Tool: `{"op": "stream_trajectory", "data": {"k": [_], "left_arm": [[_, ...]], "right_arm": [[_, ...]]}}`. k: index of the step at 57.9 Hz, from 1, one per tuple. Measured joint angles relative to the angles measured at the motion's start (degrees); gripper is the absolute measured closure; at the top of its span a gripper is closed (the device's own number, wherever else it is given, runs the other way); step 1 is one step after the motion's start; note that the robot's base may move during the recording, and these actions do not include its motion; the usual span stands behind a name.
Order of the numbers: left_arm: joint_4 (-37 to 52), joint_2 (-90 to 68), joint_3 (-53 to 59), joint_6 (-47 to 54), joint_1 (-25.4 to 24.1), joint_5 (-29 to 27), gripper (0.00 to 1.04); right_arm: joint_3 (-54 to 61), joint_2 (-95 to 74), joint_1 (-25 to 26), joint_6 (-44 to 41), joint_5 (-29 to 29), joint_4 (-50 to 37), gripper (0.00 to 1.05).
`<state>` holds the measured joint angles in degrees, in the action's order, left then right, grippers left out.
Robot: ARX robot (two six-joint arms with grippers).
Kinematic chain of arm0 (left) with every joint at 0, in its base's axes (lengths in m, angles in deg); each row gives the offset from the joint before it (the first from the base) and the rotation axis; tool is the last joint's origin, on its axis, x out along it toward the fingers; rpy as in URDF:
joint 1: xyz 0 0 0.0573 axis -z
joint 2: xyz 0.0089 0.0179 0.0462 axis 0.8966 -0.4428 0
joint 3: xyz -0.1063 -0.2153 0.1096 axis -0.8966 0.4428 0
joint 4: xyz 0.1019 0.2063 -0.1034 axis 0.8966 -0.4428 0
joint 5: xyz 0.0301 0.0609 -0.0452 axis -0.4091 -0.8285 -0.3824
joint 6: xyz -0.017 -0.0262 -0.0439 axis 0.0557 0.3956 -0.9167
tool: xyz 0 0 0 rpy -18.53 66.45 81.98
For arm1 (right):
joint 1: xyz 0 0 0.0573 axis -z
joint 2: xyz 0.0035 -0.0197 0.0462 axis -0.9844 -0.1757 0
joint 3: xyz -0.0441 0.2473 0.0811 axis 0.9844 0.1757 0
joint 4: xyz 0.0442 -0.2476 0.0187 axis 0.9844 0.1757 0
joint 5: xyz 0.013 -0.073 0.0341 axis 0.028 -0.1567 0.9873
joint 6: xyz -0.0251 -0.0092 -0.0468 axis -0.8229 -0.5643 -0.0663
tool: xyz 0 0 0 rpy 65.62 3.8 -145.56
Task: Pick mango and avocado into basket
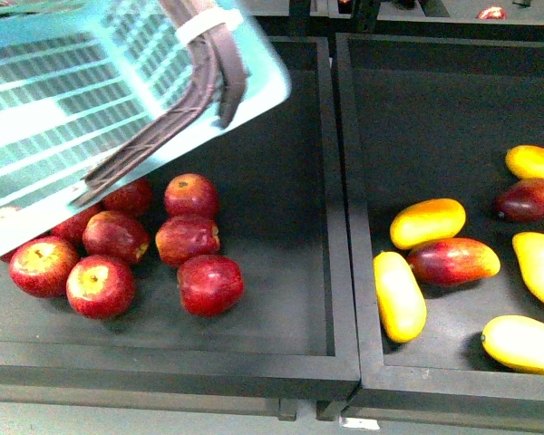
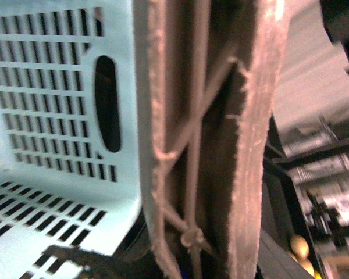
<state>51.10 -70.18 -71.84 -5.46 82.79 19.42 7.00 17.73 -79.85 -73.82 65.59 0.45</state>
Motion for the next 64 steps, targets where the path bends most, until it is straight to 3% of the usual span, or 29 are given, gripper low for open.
{"op": "stream_trajectory", "data": {"k": [7, 15, 24, 33, 35, 38, 41, 46, 52, 64], "left_arm": [[-7.8, -10.14, -14.14, 6.21, 3.15, 17.99, 0.9], [-16.48, -17.09, -24.85, 9.05, 6.78, 28.72, 0.9], [-21.79, -20.63, -31.56, 11.52, 8.15, 32.92, 0.9], [-24.22, -20.81, -33.92, 13.9, 8.41, 33.24, 0.9], [-24.41, -20.72, -33.92, 14.58, 8.5, 33.18, 0.9], [-24.74, -20.72, -33.92, 15.15, 8.52, 32.48, 0.9], [-24.94, -20.72, -33.92, 15.15, 8.59, 32.39, 0.9], [-25.03, -20.72, -33.92, 15.1, 8.48, 32.13, 0.9], [-25.03, -20.72, -33.92, 15.32, 8.35, 31.98, 0.9], [-25.03, -20.72, -33.92, 15.47, 8.55, 32.57, 0.9]], "right_arm": [[0.0, 0.0, 0.0, 0.0, 0.0, 0.0, 0.09], [0.0, 0.0, 0.0, 0.0, 0.0, 0.0, 0.09], [0.0, 0.0, 0.0, 0.0, -0.02, 0.0, 0.09], [-0.07, -0.13, 0.02, 0.26, 0.11, 0.13, 0.09], [-2.51, -3.19, 1.36, 3.5, 4.09, 6.71, 0.09], [-9.03, -15.02, 7.32, 10.62, 9.2, 20.72, 0.09], [-11.08, -22.51, 12.24, 11.78, 10.03, 22.82, 0.09], [-12.11, -32.87, 20.31, 8.46, 12.76, 17.49, 0.09], [-12.68, -45.99, 26.12, 0.9, 11.8, 6.6, 0.09], [-15.69, -80.43, 25.4, -15.91, 11.43, -19.45, 0.09]]}}
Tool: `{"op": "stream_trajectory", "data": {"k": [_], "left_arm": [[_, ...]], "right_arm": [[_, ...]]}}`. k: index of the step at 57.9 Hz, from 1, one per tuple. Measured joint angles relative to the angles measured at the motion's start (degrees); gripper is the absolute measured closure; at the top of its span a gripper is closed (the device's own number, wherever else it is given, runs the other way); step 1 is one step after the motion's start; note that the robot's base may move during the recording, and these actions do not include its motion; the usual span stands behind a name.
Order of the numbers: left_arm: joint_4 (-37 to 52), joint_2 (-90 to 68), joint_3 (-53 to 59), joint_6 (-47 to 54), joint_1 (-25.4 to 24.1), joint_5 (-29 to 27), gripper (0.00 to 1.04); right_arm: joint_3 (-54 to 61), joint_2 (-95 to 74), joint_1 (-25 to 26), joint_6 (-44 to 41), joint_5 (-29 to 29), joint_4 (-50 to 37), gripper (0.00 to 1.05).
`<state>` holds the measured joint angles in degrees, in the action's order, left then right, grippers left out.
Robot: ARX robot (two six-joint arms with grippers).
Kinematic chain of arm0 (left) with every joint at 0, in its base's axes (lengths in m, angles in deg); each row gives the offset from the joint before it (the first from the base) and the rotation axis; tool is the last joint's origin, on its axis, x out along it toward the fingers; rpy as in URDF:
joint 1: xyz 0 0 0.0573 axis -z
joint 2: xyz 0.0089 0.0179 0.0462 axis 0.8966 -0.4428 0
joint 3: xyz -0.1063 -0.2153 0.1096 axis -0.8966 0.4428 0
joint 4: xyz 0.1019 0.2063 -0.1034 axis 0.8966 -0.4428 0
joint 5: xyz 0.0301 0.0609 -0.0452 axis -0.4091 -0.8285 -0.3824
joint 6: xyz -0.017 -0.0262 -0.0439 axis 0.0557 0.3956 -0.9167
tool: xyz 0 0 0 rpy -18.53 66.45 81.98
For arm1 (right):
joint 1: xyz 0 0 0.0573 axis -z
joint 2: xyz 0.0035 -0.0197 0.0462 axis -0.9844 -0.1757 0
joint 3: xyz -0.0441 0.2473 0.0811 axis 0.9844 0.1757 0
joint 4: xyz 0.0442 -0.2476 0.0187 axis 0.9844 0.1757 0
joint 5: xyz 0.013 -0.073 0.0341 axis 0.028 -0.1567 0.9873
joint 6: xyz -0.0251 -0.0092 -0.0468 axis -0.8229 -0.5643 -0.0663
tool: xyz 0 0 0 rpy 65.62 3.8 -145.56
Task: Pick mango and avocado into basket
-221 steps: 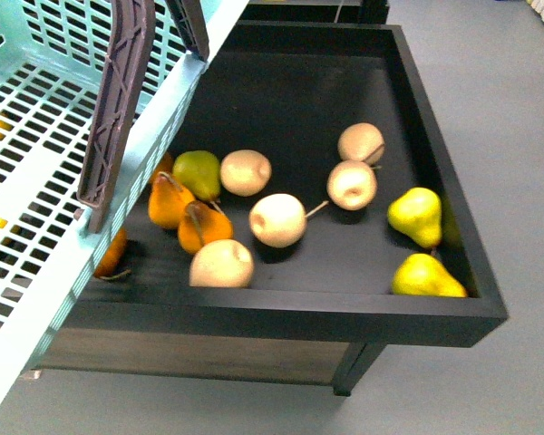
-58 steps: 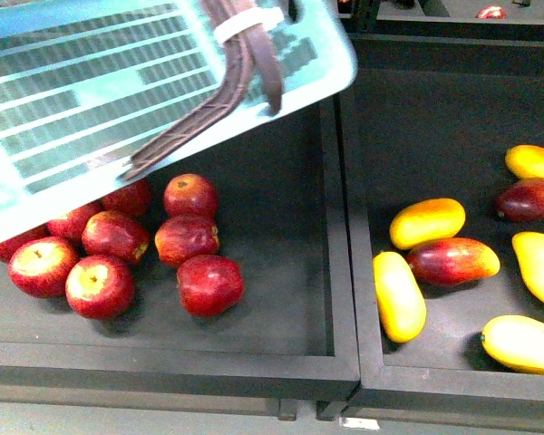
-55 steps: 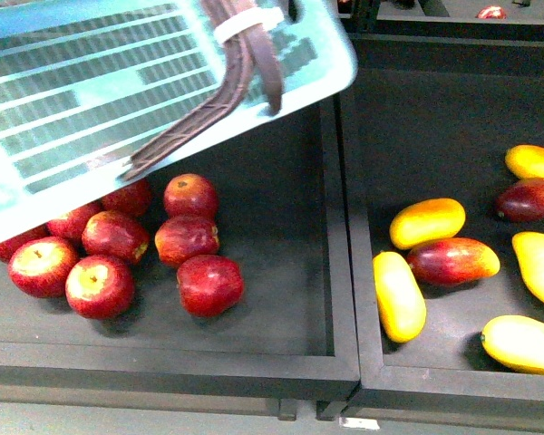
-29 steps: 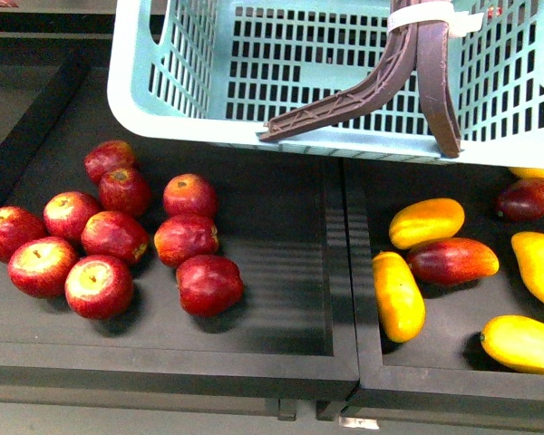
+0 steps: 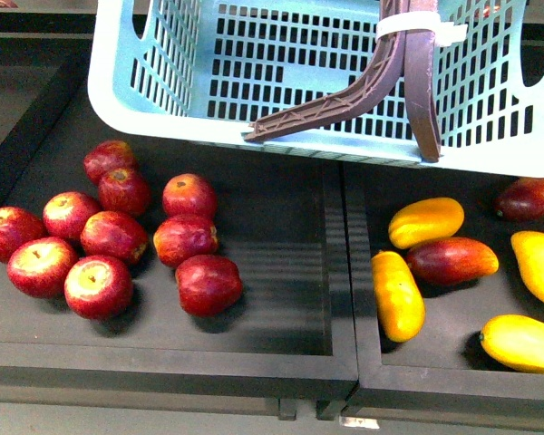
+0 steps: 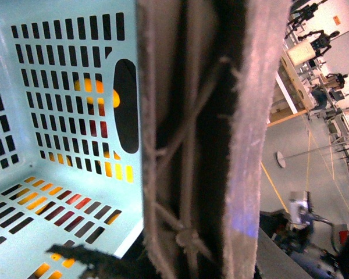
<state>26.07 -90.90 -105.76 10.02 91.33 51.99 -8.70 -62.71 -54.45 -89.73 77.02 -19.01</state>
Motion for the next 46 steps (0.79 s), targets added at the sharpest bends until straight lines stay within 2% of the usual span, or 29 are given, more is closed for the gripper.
{"op": "stream_trajectory", "data": {"k": [10, 25, 46], "left_arm": [[0.0, 0.0, 0.0, -0.02, 0.13, 0.07, 0.9], [0.0, 0.0, 0.0, 0.0, 0.04, -0.17, 0.9], [0.0, 0.0, 0.0, 0.0, 0.07, 0.04, 0.9]], "right_arm": [[-11.26, -28.2, -2.86, -6.49, -2.73, -13.7, 0.09], [-23.65, -46.27, -6.05, -6.78, -6.12, -13.22, 0.09], [-33.73, -56.22, -10.34, -5.6, -8.81, -14.93, 0.09]]}}
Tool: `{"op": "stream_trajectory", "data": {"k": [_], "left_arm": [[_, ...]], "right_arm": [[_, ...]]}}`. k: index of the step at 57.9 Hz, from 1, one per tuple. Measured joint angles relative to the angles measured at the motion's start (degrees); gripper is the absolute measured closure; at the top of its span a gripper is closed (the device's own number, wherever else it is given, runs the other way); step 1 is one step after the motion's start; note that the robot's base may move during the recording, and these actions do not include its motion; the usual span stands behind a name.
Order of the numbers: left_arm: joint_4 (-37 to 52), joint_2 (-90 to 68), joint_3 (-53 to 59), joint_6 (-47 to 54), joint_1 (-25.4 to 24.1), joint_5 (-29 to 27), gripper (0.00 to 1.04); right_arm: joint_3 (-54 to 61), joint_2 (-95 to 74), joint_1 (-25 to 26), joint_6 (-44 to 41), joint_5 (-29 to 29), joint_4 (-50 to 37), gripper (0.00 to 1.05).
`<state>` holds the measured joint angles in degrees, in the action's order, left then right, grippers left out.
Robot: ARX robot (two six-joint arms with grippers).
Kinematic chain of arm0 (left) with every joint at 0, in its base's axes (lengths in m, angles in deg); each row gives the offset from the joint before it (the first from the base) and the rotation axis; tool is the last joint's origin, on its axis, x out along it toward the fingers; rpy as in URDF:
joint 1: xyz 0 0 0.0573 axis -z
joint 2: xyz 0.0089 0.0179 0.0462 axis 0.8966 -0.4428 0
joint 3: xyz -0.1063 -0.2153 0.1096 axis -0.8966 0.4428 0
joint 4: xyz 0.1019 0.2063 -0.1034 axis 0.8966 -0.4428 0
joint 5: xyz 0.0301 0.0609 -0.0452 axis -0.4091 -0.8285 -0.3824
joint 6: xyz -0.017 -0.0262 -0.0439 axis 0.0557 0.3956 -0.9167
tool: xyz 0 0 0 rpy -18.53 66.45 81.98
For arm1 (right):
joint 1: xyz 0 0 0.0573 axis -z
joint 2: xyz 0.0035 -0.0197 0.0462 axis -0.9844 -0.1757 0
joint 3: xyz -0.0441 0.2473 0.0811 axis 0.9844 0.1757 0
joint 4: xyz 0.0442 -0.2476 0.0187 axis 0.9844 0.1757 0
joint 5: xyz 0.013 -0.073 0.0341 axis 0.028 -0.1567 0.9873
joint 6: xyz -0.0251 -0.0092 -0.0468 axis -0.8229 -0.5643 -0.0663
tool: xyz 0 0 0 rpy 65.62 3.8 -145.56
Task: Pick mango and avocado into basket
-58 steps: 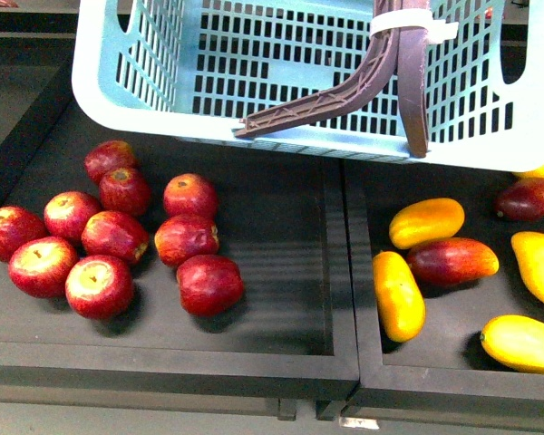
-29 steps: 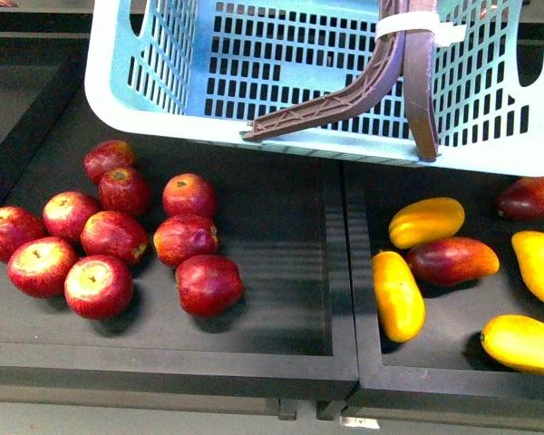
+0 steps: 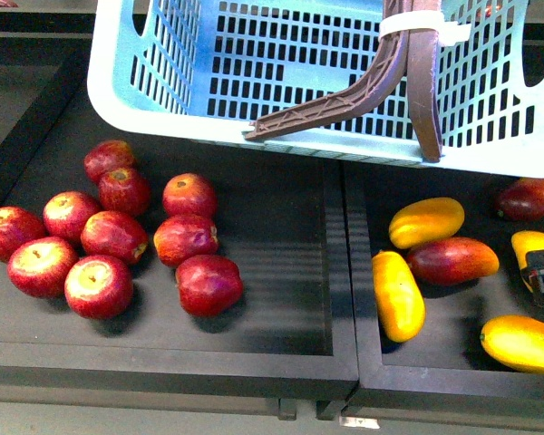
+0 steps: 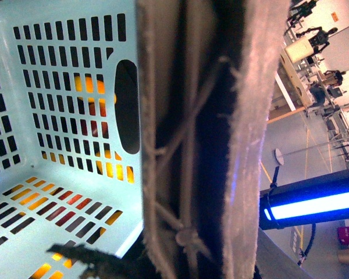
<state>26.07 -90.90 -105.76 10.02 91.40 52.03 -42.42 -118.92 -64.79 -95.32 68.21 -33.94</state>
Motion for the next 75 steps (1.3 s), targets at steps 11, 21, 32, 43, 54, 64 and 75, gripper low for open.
{"op": "stream_trajectory", "data": {"k": [11, 21, 32, 43, 54, 64, 75], "left_arm": [[0.0, 0.0, 0.0, 0.02, -0.02, -0.09, 0.9], [0.0, 0.0, 0.0, 0.0, 0.0, -0.09, 0.9], [0.0, 0.0, 0.0, 0.0, 0.0, 0.0, 0.9], [0.0, 0.0, 0.0, 0.0, 0.0, -0.02, 0.9], [0.0, 0.0, 0.0, 0.0, 0.0, -0.09, 0.9], [0.0, 0.0, 0.0, 0.0, 0.0, -0.04, 0.9], [0.0, 0.0, 0.0, 0.0, 0.04, 0.0, 0.9]], "right_arm": [[-6.05, -6.14, -1.11, 0.57, -3.8, -0.66, 0.09], [-8.72, -9.01, -1.18, 0.85, -4.94, -0.33, 0.09], [-9.88, -10.16, -1.6, 1.97, -5.64, -0.07, 0.13], [-9.73, -9.42, -1.46, 3.8, -6.03, 1.05, 0.36], [-6.97, -4.24, 0.68, 7.41, -6.38, 2.64, 0.41], [0.92, 13.11, 3.8, 11.5, -8.37, -3.74, 0.41], [9.09, 41.51, 1.07, 20.76, -2.08, 4.63, 0.42]]}}
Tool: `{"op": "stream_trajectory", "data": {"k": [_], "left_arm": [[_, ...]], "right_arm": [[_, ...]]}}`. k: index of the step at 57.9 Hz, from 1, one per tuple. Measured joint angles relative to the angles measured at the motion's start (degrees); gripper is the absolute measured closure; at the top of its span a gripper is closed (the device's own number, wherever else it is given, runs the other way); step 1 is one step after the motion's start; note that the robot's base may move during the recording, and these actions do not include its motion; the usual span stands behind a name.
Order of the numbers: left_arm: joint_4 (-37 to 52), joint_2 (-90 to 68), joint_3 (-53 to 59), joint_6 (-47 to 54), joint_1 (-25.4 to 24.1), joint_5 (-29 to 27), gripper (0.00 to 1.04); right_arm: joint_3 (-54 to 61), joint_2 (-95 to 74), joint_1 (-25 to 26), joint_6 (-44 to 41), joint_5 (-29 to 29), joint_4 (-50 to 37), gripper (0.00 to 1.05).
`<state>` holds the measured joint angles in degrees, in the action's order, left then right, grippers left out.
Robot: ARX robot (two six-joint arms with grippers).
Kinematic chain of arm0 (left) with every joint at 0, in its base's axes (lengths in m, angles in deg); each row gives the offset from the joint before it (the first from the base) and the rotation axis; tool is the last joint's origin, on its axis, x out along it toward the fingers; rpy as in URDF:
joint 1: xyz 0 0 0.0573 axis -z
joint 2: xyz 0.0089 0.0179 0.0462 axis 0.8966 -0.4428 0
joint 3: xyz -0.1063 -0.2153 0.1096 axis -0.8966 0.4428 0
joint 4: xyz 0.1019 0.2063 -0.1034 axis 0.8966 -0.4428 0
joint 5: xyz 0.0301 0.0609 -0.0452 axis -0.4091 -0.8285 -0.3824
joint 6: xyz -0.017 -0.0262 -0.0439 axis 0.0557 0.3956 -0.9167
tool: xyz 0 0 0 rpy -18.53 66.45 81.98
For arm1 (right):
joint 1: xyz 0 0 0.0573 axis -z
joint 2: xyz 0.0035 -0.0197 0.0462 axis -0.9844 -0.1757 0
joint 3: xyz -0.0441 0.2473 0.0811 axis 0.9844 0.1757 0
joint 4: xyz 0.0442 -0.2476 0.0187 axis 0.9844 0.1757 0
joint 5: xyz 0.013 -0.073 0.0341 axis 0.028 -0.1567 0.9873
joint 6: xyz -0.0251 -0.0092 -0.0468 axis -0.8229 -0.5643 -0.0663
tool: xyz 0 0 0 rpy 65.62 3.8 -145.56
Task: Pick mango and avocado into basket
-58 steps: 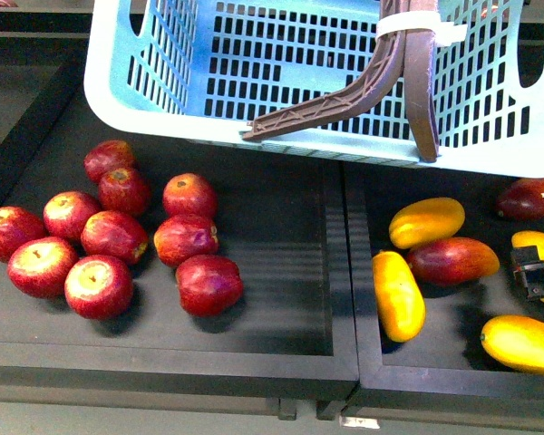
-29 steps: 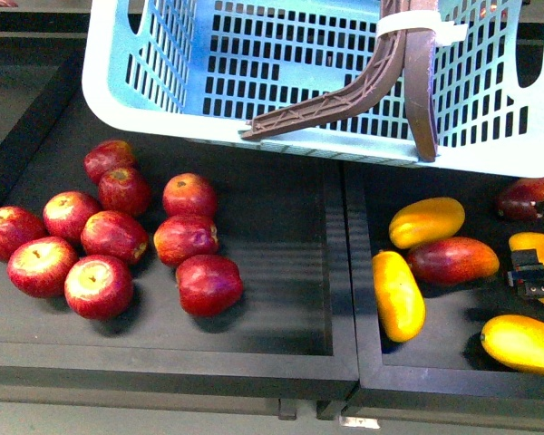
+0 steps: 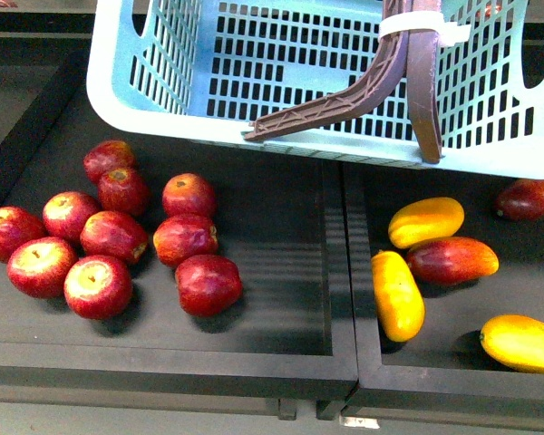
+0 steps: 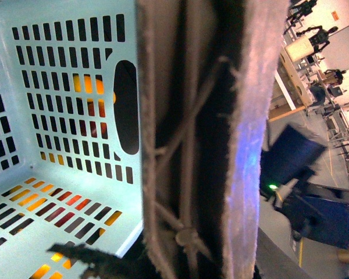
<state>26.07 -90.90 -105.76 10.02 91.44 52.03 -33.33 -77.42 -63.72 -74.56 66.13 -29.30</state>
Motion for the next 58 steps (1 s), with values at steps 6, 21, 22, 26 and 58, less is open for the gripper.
{"op": "stream_trajectory", "data": {"k": [6, 21, 22, 26, 58], "left_arm": [[0.0, 0.0, 0.0, 0.0, -0.02, -0.04, 0.9], [0.0, 0.0, 0.0, 0.0, -0.07, -0.07, 0.9], [0.0, 0.0, 0.0, 0.02, -0.07, -0.09, 0.9], [0.0, 0.0, 0.0, 0.02, -0.07, -0.09, 0.9], [-0.02, 0.0, 0.0, -0.13, -0.04, -0.07, 0.91]], "right_arm": [[1.03, 11.32, -3.65, 5.33, 3.17, 6.49, 0.42], [1.22, 23.71, -18.56, 12.87, 0.63, 13.46, 0.42], [1.22, 23.65, -19.43, 12.94, 0.13, 13.46, 0.42], [1.14, 22.08, -23.98, 13.86, -2.32, 13.7, 0.42], [-2.78, 11.5, -31.02, 17.49, -12.76, 7.04, 0.09]]}}
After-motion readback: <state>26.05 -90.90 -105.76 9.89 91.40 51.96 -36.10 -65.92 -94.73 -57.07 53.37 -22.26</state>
